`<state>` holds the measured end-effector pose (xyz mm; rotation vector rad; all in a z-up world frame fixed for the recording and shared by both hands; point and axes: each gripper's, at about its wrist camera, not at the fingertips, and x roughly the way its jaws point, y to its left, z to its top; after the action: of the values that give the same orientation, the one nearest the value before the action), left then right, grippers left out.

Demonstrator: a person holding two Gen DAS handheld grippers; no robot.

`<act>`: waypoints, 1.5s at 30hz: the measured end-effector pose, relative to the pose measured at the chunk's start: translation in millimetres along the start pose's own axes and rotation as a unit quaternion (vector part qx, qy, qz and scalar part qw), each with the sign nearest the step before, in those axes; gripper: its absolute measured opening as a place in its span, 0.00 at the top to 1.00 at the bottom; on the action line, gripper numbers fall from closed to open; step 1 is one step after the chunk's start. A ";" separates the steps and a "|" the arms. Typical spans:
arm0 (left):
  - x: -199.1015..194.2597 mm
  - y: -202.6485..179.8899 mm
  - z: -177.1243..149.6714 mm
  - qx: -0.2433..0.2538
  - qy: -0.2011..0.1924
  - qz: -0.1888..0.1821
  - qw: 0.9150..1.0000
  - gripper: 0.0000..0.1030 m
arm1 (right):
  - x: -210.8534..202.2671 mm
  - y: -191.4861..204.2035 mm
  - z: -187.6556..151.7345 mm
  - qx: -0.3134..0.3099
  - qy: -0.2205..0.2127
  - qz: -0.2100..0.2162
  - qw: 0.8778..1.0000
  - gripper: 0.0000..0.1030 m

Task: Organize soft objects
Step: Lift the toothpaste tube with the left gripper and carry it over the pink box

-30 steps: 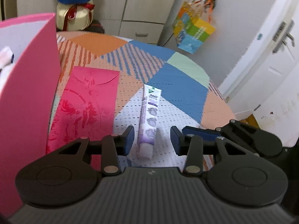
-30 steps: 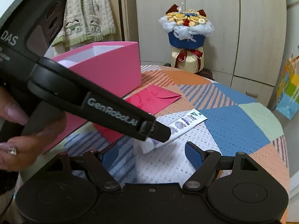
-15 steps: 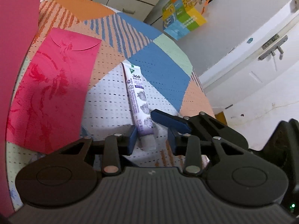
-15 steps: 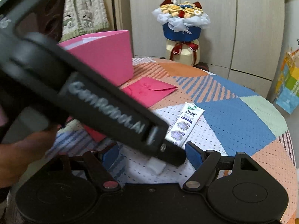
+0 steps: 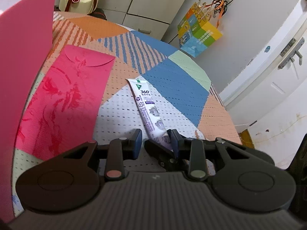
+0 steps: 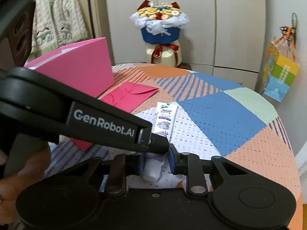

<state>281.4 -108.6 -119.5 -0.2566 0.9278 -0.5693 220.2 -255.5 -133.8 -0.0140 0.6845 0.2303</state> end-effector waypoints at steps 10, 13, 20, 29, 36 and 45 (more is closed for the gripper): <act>-0.7 -2.9 -9.2 -0.011 -0.016 0.010 1.000 0.69 | -20.5 -7.0 -19.1 0.086 -0.006 0.027 0.996 0.75; -1.7 -9.6 -14.6 0.007 -0.019 0.021 1.000 0.72 | -23.8 -6.2 -22.8 0.091 -0.005 0.036 0.995 0.75; -9.4 -22.3 -26.4 0.039 -0.039 0.052 0.997 0.76 | -28.9 3.3 -30.1 0.066 -0.017 0.024 0.997 0.75; -25.2 -39.9 -42.4 0.072 -0.037 0.080 0.994 0.76 | -45.4 14.2 -41.6 0.057 -0.029 0.018 0.998 0.76; -41.4 -43.6 -62.7 0.080 -0.031 0.067 0.994 0.76 | -65.0 21.6 -53.9 0.067 -0.023 0.019 0.997 0.75; -77.2 -43.0 -82.6 0.086 -0.040 0.045 0.994 0.75 | -92.8 39.7 -62.2 0.040 -0.019 0.027 0.999 0.75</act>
<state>163.3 -97.8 -96.0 -0.0814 0.8042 -0.5475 103.2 -241.4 -121.3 0.0844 0.6558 0.2539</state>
